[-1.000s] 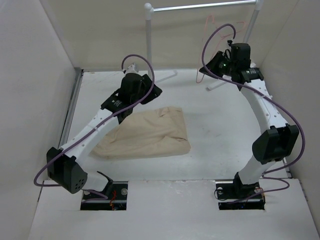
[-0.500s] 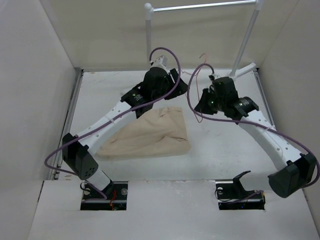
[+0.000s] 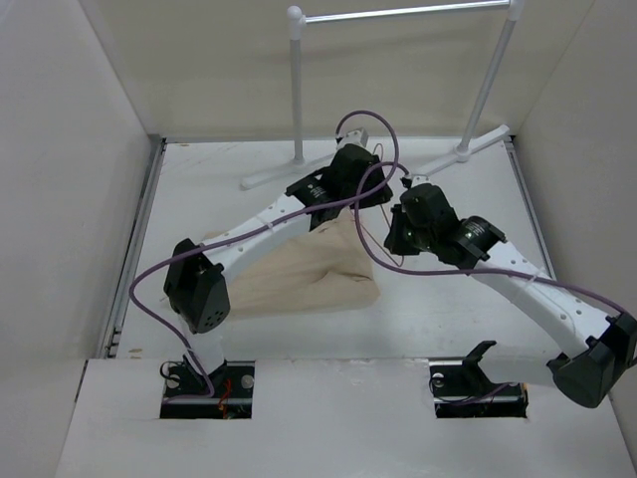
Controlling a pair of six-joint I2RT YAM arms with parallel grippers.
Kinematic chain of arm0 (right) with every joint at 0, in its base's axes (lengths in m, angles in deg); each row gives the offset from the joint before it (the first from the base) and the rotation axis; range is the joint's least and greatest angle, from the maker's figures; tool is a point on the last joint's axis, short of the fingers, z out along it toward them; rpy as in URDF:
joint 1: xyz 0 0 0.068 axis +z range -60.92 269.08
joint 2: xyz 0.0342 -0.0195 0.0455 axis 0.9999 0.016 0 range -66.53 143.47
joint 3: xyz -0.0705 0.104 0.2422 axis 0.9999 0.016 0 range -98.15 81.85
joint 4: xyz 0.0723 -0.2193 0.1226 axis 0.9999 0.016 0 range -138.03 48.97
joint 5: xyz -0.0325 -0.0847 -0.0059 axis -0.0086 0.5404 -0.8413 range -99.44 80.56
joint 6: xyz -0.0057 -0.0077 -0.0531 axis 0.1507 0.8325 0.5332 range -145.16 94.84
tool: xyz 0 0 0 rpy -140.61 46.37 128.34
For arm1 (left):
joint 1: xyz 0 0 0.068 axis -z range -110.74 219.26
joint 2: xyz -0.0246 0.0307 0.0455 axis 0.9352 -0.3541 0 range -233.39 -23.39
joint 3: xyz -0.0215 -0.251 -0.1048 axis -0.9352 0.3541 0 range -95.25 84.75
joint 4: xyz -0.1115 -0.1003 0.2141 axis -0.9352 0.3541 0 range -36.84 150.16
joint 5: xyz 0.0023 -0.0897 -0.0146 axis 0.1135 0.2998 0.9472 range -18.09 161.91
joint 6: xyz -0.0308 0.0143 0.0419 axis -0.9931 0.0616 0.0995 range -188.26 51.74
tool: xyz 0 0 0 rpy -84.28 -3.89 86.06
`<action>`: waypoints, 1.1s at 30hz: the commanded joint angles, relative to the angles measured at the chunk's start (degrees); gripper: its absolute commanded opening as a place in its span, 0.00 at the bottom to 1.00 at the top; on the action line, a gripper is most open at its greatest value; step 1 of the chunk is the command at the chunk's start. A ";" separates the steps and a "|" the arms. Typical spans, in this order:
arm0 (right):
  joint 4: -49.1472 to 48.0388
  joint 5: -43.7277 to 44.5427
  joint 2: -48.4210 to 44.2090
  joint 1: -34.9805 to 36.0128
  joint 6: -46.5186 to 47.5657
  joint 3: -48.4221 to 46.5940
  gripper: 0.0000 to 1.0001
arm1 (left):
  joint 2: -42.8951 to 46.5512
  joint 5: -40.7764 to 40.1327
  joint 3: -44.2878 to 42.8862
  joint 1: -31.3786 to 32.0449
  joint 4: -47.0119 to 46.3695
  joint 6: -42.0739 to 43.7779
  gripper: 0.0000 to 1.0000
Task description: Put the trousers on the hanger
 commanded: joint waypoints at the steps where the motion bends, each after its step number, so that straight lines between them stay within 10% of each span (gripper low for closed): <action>1: 0.17 4.86 -2.67 1.27 -0.42 0.40 0.05 | -0.76 -5.49 -5.95 1.36 4.13 4.32 0.42; 14: 0.61 7.42 -4.87 4.17 0.64 1.80 0.06 | -9.21 -6.03 -12.55 1.36 7.40 4.33 0.39; 20: 0.61 8.21 -6.89 4.34 0.37 2.59 0.08 | -9.83 -5.50 -12.82 1.54 7.93 2.75 0.11; 26: 2.63 6.11 -12.32 4.34 -0.68 3.91 0.39 | -2.29 -7.52 -3.00 1.71 1.27 -3.30 0.00; 33: 0.88 -6.10 -22.44 -3.81 -4.89 7.60 0.48 | 10.99 -13.14 20.63 4.26 -21.99 -10.43 0.00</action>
